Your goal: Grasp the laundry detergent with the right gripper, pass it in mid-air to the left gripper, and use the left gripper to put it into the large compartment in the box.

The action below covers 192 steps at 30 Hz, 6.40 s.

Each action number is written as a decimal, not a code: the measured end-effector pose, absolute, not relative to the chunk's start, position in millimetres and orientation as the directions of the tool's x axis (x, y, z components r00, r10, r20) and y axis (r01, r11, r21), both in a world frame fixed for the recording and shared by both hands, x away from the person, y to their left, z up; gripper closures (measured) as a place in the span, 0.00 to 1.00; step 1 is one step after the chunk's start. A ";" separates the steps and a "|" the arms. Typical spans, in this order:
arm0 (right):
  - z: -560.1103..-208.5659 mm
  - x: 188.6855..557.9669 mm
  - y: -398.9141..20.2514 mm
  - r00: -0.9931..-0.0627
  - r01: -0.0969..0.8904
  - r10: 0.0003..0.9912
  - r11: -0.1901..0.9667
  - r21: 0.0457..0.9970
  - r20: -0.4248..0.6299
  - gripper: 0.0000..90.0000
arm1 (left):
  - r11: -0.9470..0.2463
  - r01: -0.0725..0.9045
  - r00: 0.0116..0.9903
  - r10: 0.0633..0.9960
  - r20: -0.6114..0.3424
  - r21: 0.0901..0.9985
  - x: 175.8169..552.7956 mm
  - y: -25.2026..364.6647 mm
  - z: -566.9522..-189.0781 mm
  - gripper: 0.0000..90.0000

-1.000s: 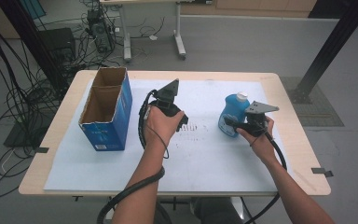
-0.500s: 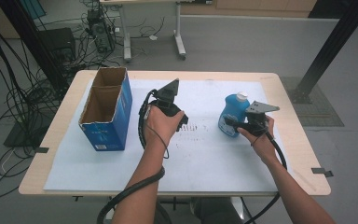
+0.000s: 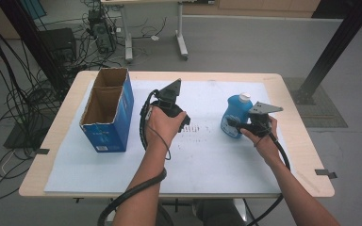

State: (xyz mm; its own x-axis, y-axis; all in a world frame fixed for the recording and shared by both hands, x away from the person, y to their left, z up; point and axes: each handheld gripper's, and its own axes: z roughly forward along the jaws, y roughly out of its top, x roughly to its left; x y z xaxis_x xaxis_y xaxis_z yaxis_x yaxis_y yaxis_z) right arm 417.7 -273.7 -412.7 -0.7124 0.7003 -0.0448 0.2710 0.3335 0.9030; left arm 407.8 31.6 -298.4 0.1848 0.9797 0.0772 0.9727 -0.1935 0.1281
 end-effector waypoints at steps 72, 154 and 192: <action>-412.1 418.2 -274.5 -0.713 0.279 0.700 0.326 0.903 -0.032 0.49 | -0.200 0.969 0.189 0.978 0.087 0.143 405.0 33.4 -287.2 0.07; -304.9 440.7 -236.0 -0.841 0.307 0.539 0.401 0.863 0.049 0.49 | -0.603 0.783 0.589 0.798 0.127 0.154 388.2 59.9 -192.7 0.07; -291.4 458.6 -141.3 -0.966 0.188 0.251 0.520 0.833 0.061 0.49 | -0.848 0.519 0.828 0.531 0.182 0.110 427.2 63.8 -131.8 0.07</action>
